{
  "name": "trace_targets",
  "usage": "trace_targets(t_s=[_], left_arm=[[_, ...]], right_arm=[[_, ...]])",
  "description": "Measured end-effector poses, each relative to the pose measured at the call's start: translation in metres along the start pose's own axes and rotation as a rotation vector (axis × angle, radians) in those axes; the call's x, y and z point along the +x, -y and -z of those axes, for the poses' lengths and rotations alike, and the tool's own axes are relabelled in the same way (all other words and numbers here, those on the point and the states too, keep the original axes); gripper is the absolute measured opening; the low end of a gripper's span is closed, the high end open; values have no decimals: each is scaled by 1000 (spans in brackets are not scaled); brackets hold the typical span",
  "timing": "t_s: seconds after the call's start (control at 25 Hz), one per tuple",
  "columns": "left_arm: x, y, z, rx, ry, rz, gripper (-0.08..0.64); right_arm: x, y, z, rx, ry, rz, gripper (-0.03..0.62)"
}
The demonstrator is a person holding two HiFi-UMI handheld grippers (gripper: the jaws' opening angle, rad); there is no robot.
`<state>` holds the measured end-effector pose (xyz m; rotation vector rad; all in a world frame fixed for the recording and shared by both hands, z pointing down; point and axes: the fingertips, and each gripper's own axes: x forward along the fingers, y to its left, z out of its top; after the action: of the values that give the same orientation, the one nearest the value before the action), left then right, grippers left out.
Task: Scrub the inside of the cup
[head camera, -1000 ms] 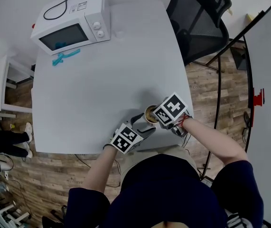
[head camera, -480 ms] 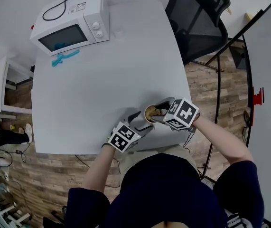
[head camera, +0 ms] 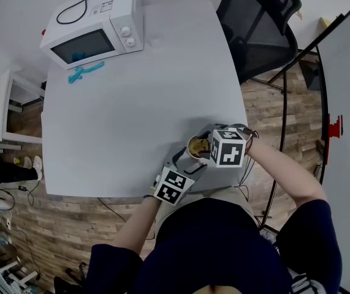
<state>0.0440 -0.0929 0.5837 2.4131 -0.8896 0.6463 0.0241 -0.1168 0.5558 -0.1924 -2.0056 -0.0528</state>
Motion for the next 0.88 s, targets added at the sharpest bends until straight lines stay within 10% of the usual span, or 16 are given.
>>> trace_targets(t_s=[0.44, 0.88], left_arm=[[24, -8, 2, -39, 26, -202, 393], [25, -8, 3, -27, 33, -175, 393]], right_arm=[[8, -9, -3, -125, -96, -123, 215], [17, -9, -3, -136, -111, -119, 215]])
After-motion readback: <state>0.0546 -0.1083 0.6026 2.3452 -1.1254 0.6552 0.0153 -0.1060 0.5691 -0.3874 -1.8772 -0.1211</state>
